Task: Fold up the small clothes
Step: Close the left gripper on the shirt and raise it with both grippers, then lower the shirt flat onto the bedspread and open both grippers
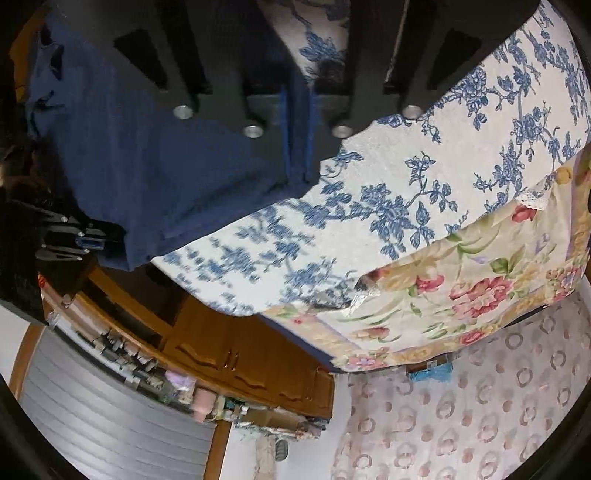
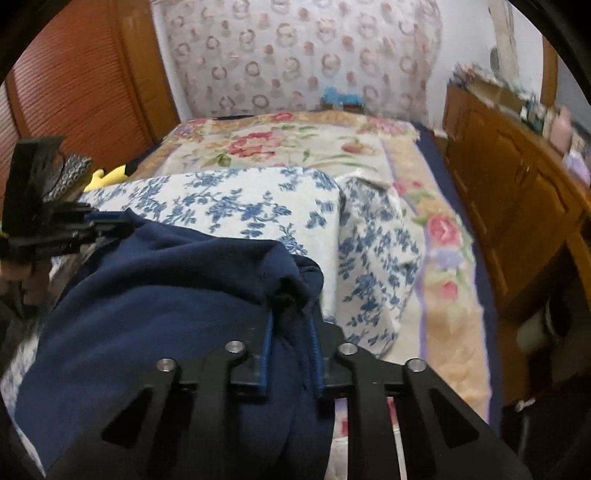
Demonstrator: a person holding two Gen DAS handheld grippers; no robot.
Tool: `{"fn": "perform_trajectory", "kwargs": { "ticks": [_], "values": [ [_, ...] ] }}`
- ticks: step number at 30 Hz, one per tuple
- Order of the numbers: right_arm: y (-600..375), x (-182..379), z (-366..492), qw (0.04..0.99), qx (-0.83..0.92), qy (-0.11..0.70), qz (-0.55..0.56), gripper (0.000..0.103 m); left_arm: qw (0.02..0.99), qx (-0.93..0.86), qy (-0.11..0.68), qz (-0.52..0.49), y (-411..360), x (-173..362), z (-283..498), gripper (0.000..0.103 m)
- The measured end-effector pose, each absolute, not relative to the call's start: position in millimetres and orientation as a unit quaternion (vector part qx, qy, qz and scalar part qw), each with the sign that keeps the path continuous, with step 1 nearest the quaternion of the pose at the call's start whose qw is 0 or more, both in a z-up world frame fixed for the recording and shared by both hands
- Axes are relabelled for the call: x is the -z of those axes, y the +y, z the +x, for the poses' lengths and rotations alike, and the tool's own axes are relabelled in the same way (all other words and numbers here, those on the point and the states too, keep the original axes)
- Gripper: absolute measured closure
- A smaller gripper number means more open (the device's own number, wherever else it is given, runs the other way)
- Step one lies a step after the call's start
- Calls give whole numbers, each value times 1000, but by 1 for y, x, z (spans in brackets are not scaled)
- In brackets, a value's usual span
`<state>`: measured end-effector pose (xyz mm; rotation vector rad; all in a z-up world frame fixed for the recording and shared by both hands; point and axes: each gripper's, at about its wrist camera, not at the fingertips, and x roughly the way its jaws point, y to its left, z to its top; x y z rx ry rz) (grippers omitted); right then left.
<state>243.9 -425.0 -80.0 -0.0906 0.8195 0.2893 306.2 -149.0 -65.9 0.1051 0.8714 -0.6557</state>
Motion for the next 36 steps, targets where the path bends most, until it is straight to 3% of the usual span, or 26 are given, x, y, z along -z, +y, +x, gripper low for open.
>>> {"fn": "perform_trajectory", "kwargs": {
  "ticks": [11,21,36],
  "values": [
    [-409,-9,182,951,-143,268,-55,94,891,346,293,5,-120,-34,241,101],
    [-370,-107,102,976,-166,126,-66,95,933,327,147,-14,-47,-145,145,101],
    [-295,-171,-11,963,-248,30,-106,95,962,269,50,1,64,-204,22,101]
  ]
}}
